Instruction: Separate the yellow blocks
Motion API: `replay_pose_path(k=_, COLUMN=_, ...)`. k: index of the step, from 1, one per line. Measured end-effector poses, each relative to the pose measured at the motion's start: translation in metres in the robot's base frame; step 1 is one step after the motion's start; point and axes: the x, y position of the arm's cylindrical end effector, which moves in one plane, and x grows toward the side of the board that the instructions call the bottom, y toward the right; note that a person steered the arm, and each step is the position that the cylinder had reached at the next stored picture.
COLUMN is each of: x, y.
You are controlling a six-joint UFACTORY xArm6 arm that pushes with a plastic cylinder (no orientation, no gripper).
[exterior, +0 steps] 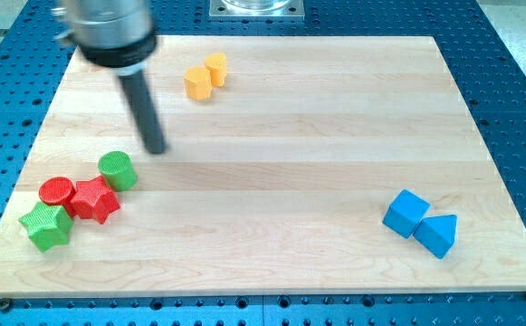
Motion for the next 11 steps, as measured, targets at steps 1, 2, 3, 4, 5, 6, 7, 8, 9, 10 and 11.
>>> replay_pose_path(k=1, x=-0.07, y=0.089)
replay_pose_path(k=2, x=-0.122, y=0.136)
replay_pose_path(k=3, x=-0.153, y=0.141)
replay_pose_path(k=4, x=-0.149, y=0.086)
replay_pose_path(k=5, x=-0.127, y=0.023)
replay_pose_path(k=6, x=-0.091, y=-0.034)
replay_pose_path(k=7, x=-0.052, y=-0.053)
replay_pose_path(k=8, x=-0.035, y=-0.05)
replay_pose_path(k=9, x=-0.069, y=-0.026)
replay_pose_path(k=10, x=-0.07, y=-0.008)
replay_pose_path(k=11, x=-0.041, y=0.0)
